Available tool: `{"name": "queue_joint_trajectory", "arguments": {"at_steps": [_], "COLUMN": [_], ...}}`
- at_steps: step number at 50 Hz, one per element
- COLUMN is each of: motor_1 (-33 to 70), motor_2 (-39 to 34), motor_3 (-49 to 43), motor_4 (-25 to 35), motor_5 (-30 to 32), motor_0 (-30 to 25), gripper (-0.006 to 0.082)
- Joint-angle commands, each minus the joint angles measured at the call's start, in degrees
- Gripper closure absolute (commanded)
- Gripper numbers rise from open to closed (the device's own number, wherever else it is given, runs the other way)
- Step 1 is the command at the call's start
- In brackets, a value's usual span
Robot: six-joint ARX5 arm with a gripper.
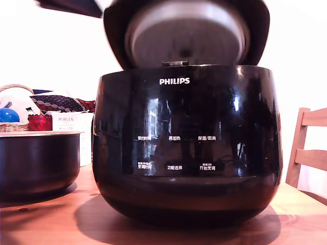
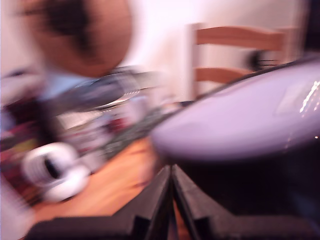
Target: Open the rice cooker by pressing the large metal button on the top of its lid with medium force
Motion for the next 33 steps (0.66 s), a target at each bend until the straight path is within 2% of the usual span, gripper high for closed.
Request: {"name": "queue_joint_trajectory", "arguments": {"at_steps": [1, 18, 33], "motor_1": [-1.6, -7.0, -7.9], "motor_2": [-0.7, -0.7, -0.7], "motor_3": [0.0, -3.6, -3.7], "motor_4": [-0.3, -1.2, -1.2], "motor_5": [0.2, 0.2, 0.2], "motor_0": [2.1, 11.5, 14.3], "gripper": [0.0788, 0.0788, 0.0788]}}
